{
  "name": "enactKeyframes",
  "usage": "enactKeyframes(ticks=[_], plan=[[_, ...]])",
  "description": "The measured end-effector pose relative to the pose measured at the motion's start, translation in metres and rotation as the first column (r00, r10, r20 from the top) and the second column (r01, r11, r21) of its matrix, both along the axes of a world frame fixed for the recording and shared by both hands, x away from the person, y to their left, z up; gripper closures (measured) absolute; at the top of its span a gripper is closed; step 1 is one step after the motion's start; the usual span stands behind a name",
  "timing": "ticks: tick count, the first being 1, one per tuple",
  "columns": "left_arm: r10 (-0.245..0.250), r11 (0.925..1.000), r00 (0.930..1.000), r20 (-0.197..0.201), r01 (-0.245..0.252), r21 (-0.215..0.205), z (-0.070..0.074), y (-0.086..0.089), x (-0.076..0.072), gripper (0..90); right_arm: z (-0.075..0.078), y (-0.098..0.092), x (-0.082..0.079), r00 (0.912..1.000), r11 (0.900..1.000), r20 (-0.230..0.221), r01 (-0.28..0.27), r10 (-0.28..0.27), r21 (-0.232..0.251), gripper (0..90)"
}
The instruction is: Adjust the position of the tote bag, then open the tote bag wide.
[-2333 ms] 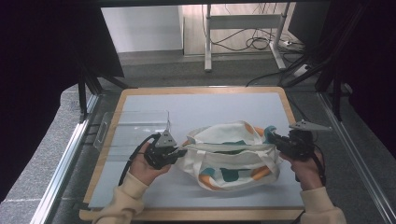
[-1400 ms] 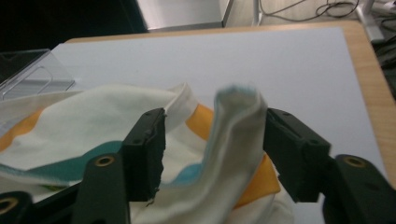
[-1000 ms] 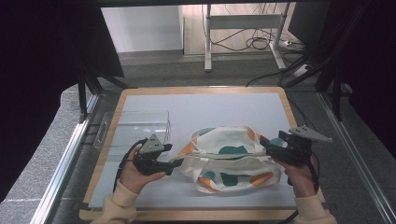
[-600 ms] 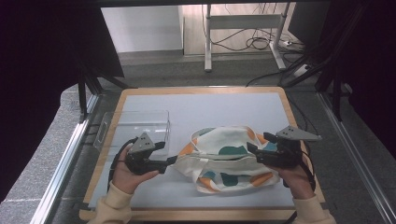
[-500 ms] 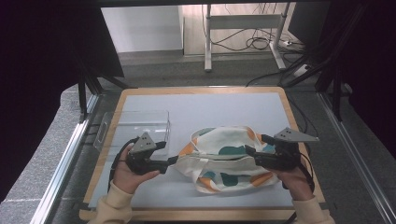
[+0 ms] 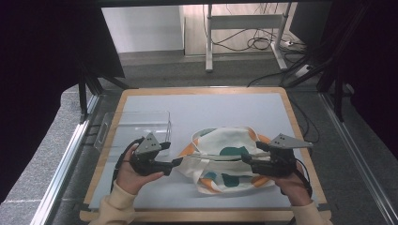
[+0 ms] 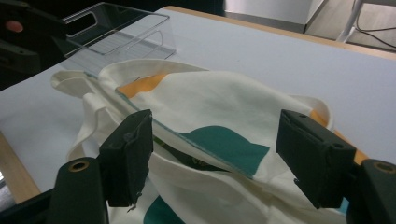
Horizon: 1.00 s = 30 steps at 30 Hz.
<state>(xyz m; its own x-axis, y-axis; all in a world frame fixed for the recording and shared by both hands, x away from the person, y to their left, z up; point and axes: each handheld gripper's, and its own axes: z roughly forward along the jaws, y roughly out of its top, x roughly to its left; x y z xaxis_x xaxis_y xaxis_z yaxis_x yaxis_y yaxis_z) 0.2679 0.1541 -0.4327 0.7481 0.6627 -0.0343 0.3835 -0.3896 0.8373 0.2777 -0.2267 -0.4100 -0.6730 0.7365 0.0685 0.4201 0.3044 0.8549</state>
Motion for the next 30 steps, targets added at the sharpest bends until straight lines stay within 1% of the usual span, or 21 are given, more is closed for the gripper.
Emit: enactKeyframes(ticks=[4,8,9,11,12,13,14,16,19,21,25,28,29,30], plan=[[-0.006,1.0,0.9999,-0.009,0.006,0.003,-0.002,0.002,0.002,29.6,-0.002,0.002,0.001,1.0,1.0,-0.008,-0.001,0.001,-0.002,28.2],[-0.006,0.9999,1.0,-0.007,0.006,-0.011,-0.002,0.009,0.0,29.7,-0.002,0.006,0.005,0.9999,1.0,-0.016,0.005,-0.005,0.0,28.6],[-0.007,0.9999,0.9999,-0.008,0.007,-0.016,-0.001,0.01,0.001,29.9,-0.002,0.008,0.005,0.9999,1.0,-0.017,-0.002,0.002,-0.006,28.6],[-0.009,0.9991,0.9998,-0.015,0.008,-0.041,0.002,0.008,0.003,30.1,-0.003,0.011,0.003,0.9997,1.0,-0.02,-0.017,0.017,-0.015,28.7],[-0.011,0.9983,0.9998,-0.019,0.01,-0.057,0.003,0.006,0.004,30.4,-0.003,0.011,0.002,0.9993,0.999,-0.024,-0.03,0.029,-0.017,28.7],[-0.016,0.9983,0.9997,-0.019,0.015,-0.056,0.004,0.004,0.005,31.0,-0.004,0.012,0.001,0.999,0.999,-0.024,-0.039,0.039,-0.021,28.8],[-0.02,0.999,0.9996,-0.018,0.02,-0.039,0.004,0.001,0.007,31.2,-0.004,0.012,0.0,0.9986,0.999,-0.025,-0.047,0.047,-0.025,28.9],[-0.031,0.9992,0.9993,-0.02,0.03,-0.026,0.005,-0.006,0.009,31.7,-0.005,0.013,-0.001,0.9978,0.998,-0.026,-0.061,0.061,-0.021,29.2],[-0.053,0.9979,0.9984,-0.02,0.052,-0.038,0.008,-0.015,0.013,32.2,-0.007,0.016,-0.002,0.9964,0.997,-0.035,-0.078,0.077,-0.023,29.4],[-0.059,0.9976,0.998,-0.02,0.059,-0.036,0.009,-0.018,0.014,32.4,-0.01,0.018,-0.002,0.9951,0.996,-0.042,-0.09,0.089,-0.029,29.4],[-0.097,0.9948,0.9949,-0.026,0.097,-0.032,0.012,-0.034,0.022,32.6,-0.012,0.023,-0.004,0.9933,0.993,-0.047,-0.108,0.106,-0.043,29.4],[-0.128,0.9918,0.9912,-0.035,0.127,-0.009,0.012,-0.045,0.028,32.7,-0.011,0.027,-0.005,0.992,0.992,-0.042,-0.121,0.119,-0.043,29.8],[-0.128,0.9918,0.9912,-0.035,0.127,-0.009,0.012,-0.045,0.028,32.7,-0.011,0.027,-0.006,0.9917,0.992,-0.044,-0.122,0.12,-0.044,29.8],[-0.137,0.9905,0.9899,-0.034,0.138,0.002,0.013,-0.051,0.031,32.9,-0.011,0.028,-0.006,0.9915,0.991,-0.043,-0.125,0.123,-0.045,30.0]])
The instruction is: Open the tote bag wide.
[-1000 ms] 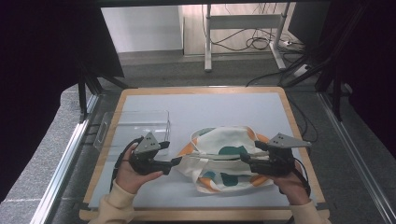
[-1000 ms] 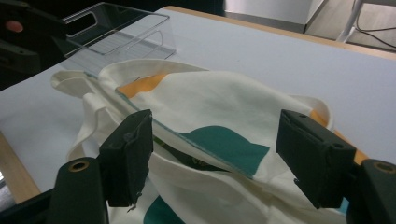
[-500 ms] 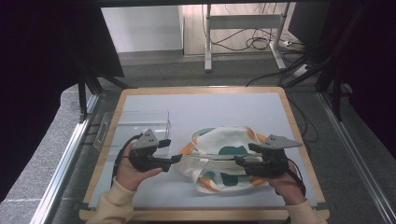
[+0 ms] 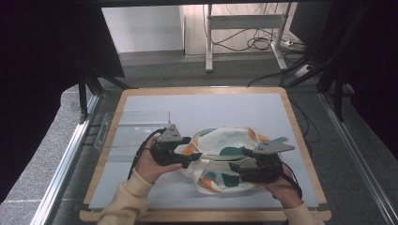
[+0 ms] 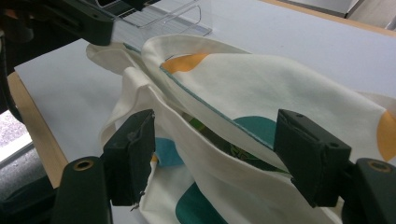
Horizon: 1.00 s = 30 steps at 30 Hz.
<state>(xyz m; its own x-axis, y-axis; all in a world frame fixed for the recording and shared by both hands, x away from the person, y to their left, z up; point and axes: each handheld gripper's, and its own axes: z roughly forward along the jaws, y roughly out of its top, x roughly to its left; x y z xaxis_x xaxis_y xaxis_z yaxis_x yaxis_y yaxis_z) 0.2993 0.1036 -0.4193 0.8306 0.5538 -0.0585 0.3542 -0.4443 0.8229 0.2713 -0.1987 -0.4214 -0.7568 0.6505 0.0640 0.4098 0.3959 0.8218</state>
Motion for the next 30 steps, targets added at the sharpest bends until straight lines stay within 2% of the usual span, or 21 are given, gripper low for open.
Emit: enactKeyframes(ticks=[6,11,15,16,20,23,24,25,26,27,30], plan=[[-0.038,0.9993,0.9992,-0.016,0.038,-0.003,0.001,-0.012,0.01,33.9,-0.001,0.0,-0.003,1.0,1.0,0.002,-0.001,0.001,-0.004,30.4],[-0.065,0.9978,0.9974,-0.029,0.065,-0.015,0.002,-0.014,0.018,34.8,-0.003,-0.003,-0.005,1.0,1.0,-0.008,0.004,-0.004,-0.004,30.4],[-0.055,0.9958,0.9983,0.02,0.056,-0.072,0.005,-0.009,0.025,34.1,-0.002,-0.005,-0.006,0.9999,1.0,-0.008,-0.006,0.006,0.001,30.4],[-0.057,0.9954,0.998,0.026,0.059,-0.075,0.006,-0.008,0.027,33.6,-0.002,-0.005,-0.006,0.9999,1.0,-0.009,-0.009,0.009,0.001,30.4],[-0.071,0.9969,0.9966,0.042,0.072,-0.031,0.006,-0.014,0.031,31.8,-0.003,-0.002,-0.005,0.9998,1.0,-0.009,-0.02,0.02,0.006,30.4],[-0.099,0.995,0.9945,0.035,0.099,0.018,0.004,-0.024,0.031,31.9,-0.003,0.001,-0.004,0.9994,1.0,-0.013,-0.032,0.032,0.0,30.3],[-0.099,0.995,0.9945,0.035,0.099,0.018,0.004,-0.024,0.031,32.0,-0.004,0.001,-0.004,0.9993,0.999,-0.012,-0.035,0.035,0.001,30.3],[-0.126,0.9904,0.9914,0.034,0.124,0.061,0.003,-0.031,0.028,32.2,-0.004,0.002,-0.004,0.9993,0.999,-0.011,-0.037,0.037,0.0,30.3],[-0.126,0.9904,0.9914,0.034,0.124,0.061,0.003,-0.031,0.028,33.1,-0.004,0.002,-0.004,0.9993,0.999,-0.011,-0.037,0.037,0.0,30.3],[-0.148,0.985,0.9885,0.03,0.145,0.095,0.002,-0.036,0.025,34.2,-0.003,0.001,-0.005,0.9993,0.999,-0.008,-0.037,0.037,0.003,30.4],[-0.162,0.9807,0.9866,0.018,0.159,0.114,0.001,-0.043,0.023,37.0,-0.002,0.0,-0.005,0.9994,0.999,-0.008,-0.032,0.032,0.005,30.5]])
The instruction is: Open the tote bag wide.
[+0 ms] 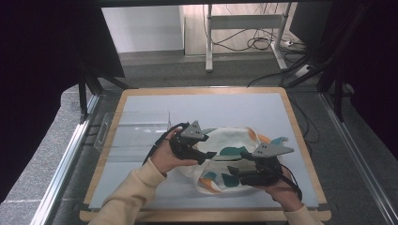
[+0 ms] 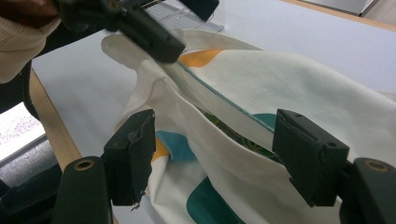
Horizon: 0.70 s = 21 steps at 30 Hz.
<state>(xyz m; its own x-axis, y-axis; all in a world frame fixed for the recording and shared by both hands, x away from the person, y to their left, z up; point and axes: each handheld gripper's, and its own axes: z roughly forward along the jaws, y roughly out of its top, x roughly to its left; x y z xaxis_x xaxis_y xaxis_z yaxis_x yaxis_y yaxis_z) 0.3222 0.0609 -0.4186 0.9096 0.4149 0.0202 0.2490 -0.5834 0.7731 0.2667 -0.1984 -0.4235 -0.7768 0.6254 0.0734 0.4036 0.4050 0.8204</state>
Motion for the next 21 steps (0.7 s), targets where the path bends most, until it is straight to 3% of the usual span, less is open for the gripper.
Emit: enactKeyframes(ticks=[3,7,13,15,21], plan=[[-0.005,0.9987,1.0,0.003,0.005,0.051,-0.002,-0.006,0.002,40.5,0.0,0.0,0.0,1.0,1.0,0.0,-0.002,0.002,0.001,30.5],[-0.018,0.9962,0.9998,-0.012,0.019,0.085,-0.006,-0.011,0.005,47.4,0.0,0.001,0.0,1.0,1.0,0.0,-0.004,0.004,0.003,30.4],[-0.04,0.9938,0.9983,-0.043,0.044,0.102,-0.017,-0.015,0.006,53.8,0.0,-0.003,0.001,0.9999,1.0,-0.01,-0.002,0.002,0.02,30.6],[-0.05,0.9934,0.9966,-0.065,0.057,0.099,-0.019,-0.015,0.007,60.1,-0.001,-0.003,0.002,0.9999,1.0,-0.012,-0.001,0.001,0.02,30.5],[-0.052,0.9925,0.9966,-0.063,0.059,0.107,-0.019,-0.013,0.006,80.1,-0.003,-0.001,0.002,0.9999,1.0,-0.013,0.0,0.0,0.01,30.6]])
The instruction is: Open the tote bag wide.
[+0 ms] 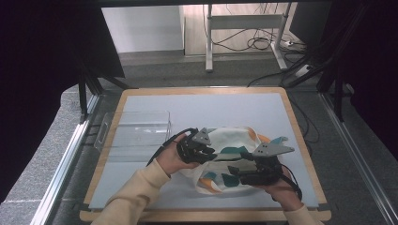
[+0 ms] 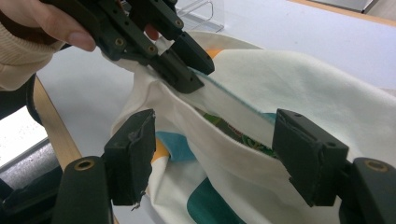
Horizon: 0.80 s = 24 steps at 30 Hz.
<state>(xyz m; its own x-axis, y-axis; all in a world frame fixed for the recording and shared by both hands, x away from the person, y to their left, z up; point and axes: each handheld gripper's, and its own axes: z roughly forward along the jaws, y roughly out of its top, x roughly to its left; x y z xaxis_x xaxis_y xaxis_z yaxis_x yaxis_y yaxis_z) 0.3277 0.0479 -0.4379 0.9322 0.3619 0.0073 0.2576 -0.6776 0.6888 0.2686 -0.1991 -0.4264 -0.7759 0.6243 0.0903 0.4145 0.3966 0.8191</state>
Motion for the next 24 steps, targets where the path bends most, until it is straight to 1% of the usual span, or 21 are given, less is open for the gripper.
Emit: enactKeyframes(ticks=[2,6,9,16,21,22,23,24], plan=[[0.005,1.0,1.0,-0.002,-0.005,-0.008,0.001,0.002,0.001,82.2,0.0,0.001,0.0,1.0,1.0,-0.002,0.0,0.0,-0.002,30.6],[0.011,0.9998,0.9999,-0.011,-0.012,-0.014,0.002,0.004,0.002,82.9,-0.001,0.001,0.001,1.0,1.0,-0.008,0.002,-0.002,-0.002,31.2],[0.017,0.9995,0.9998,-0.011,-0.017,-0.026,0.003,0.005,0.003,82.9,-0.001,0.001,0.001,0.9999,1.0,-0.009,0.005,-0.005,-0.004,31.6],[0.023,0.9993,0.9997,-0.006,-0.023,-0.028,0.004,0.005,0.003,83.0,-0.002,0.003,0.004,0.9999,1.0,-0.01,0.005,-0.005,-0.013,32.1],[0.024,0.9993,0.9997,-0.005,-0.024,-0.03,0.005,0.006,0.003,83.1,-0.003,0.009,0.009,1.0,0.999,-0.008,-0.001,0.001,-0.034,33.2],[0.024,0.9993,0.9997,-0.005,-0.024,-0.03,0.005,0.006,0.003,83.1,-0.004,0.01,0.01,0.9999,0.999,-0.01,-0.003,0.003,-0.045,33.5],[0.033,0.9983,0.9993,-0.016,-0.034,-0.048,0.004,0.006,0.003,83.1,-0.006,0.012,0.012,0.9999,0.998,-0.009,-0.006,0.006,-0.057,34.0],[0.033,0.9984,0.9993,-0.017,-0.034,-0.044,0.003,0.007,0.004,83.1,-0.008,0.014,0.013,0.9999,0.997,-0.012,-0.005,0.004,-0.071,34.5]])
